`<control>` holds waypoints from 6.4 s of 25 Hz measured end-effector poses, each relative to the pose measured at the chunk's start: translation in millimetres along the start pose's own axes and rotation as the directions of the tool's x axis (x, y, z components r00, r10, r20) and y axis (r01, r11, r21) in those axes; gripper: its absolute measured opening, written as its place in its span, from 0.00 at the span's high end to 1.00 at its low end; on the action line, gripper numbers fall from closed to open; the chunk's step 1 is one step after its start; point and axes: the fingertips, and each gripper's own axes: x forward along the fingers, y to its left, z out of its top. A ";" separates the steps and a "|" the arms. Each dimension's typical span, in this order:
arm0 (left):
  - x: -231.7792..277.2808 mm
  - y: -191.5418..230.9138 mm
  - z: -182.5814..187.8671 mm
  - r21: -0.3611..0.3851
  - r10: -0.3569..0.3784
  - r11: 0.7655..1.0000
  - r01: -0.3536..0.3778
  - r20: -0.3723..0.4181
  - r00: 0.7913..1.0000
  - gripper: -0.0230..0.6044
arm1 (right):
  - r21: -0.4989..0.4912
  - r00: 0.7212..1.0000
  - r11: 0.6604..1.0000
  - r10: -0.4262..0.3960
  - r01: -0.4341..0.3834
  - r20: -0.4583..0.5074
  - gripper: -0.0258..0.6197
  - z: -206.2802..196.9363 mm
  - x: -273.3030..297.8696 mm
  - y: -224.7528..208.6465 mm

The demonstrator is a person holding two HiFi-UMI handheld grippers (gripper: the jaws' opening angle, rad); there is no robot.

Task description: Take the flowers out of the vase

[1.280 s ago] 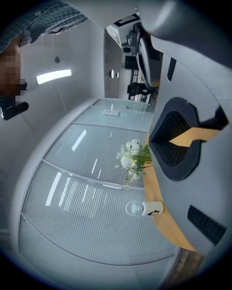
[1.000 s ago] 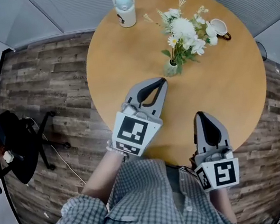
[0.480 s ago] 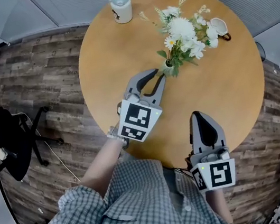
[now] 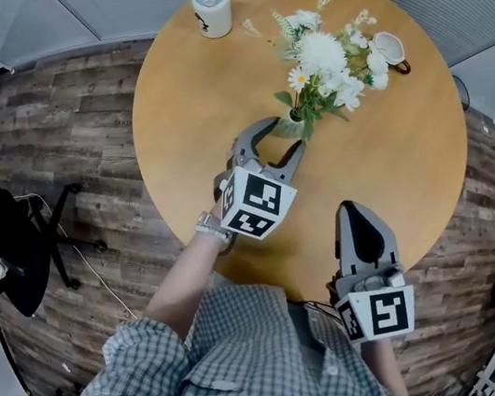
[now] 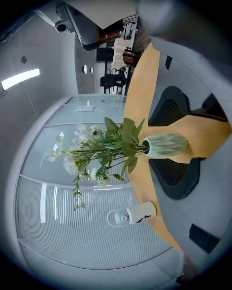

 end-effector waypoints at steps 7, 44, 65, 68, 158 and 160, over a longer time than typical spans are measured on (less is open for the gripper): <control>25.4 2.6 -10.4 0.011 0.018 1.000 -0.018 -0.037 0.999 0.55 | 0.006 1.000 1.000 0.004 -0.004 -0.018 0.95 -6.0 3.8 -8.7; 51.5 8.2 -17.8 -0.015 0.096 0.995 -0.096 -0.017 0.995 0.59 | -0.131 0.993 0.986 0.097 -0.104 -0.061 0.94 -31.8 112.2 -39.5; 49.8 7.1 -16.9 -0.030 0.107 0.994 -0.108 -0.018 0.994 0.59 | -0.056 0.968 0.966 0.252 -0.252 -0.004 0.72 -23.5 179.5 -19.7; 49.9 7.6 -17.0 -0.033 0.105 0.994 -0.106 -0.017 0.994 0.59 | -0.073 0.967 0.965 0.254 -0.252 0.007 0.72 -22.8 183.8 -21.3; 49.4 8.1 -16.9 -0.041 0.059 0.997 -0.059 -0.006 0.998 0.59 | 0.149 0.910 0.988 0.031 0.034 -0.412 0.88 -162.9 131.4 -95.8; 48.0 10.6 -17.5 -0.050 0.065 0.997 -0.065 -0.005 0.998 0.59 | 0.098 0.907 0.994 -0.008 0.054 -0.420 0.87 -165.6 133.7 -96.4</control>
